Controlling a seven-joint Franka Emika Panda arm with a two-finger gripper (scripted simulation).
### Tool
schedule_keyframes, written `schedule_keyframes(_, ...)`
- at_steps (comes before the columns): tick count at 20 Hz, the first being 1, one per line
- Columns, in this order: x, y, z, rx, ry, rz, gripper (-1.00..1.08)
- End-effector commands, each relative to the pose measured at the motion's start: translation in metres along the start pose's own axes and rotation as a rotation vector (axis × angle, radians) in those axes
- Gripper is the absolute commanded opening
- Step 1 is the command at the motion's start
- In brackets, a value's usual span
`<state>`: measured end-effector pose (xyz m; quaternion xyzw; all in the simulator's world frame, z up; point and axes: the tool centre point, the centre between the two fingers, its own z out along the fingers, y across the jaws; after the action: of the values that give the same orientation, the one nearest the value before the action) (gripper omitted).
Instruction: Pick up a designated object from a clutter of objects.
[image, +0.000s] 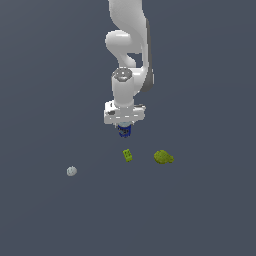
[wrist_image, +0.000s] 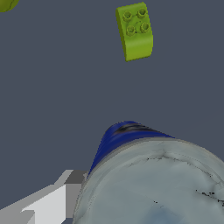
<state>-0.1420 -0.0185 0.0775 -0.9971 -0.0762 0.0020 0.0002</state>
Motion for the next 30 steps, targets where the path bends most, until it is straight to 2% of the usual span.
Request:
schedule_keyframes(1,0.002,0.002,-0.006,-0.001,0.003,0.0,-1.0)
schedule_keyframes(12,0.014,0.02,-0.06,-0.001,0.003,0.0,-1.0)
schedule_keyframes(30,0.05,0.071,-0.213,0.0,0.004,0.001,-1.0)
